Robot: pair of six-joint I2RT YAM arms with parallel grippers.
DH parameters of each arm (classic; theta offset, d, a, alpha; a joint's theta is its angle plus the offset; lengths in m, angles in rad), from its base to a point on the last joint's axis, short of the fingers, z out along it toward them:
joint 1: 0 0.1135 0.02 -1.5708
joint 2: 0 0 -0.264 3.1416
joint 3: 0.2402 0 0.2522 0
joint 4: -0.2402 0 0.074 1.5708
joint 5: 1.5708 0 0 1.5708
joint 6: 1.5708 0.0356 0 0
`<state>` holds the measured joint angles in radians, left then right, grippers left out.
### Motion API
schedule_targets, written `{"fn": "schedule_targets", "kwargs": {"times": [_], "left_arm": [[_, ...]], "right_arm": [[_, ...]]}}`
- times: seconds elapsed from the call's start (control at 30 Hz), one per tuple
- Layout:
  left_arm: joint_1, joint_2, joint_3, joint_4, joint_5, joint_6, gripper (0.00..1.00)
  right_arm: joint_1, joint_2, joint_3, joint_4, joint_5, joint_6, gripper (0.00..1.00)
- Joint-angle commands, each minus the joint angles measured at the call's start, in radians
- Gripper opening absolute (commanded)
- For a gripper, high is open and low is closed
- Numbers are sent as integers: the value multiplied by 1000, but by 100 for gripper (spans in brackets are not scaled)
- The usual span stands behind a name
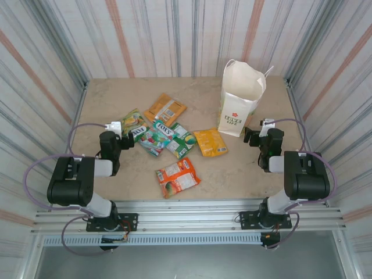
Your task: Place the snacks into the paper bag
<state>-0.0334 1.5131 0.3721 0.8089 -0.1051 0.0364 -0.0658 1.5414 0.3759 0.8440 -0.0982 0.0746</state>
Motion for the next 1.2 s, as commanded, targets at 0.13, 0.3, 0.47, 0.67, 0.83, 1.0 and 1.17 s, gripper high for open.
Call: {"fn": "schedule_targets", "kwargs": {"times": [0.13,0.3,0.47,0.67,0.83,1.0,1.17], "left_arm": [[-6,-7,19,13,-17,-9,99],[-6,-8,20,12,-17,-9,99],[-5,-7,19,12,-17,-9,99],[-6,-7,18,12,-17,-10,99],[-6,-24,17,11,-6,-5,98],[-31,-188,131,-338,-42,-17,98],[-104,-325,295,-719,-58,-159,94]], "right_arm": [[11,5,21,-11,46,12,99],[10,3,21,-11,47,11,99],[8,6,22,-13,44,11,99],[8,6,23,-14,44,14,99],[8,-1,21,-10,44,12,99],[7,-133,88,-244,58,32,99],[4,-292,196,-617,60,65,99]]}}
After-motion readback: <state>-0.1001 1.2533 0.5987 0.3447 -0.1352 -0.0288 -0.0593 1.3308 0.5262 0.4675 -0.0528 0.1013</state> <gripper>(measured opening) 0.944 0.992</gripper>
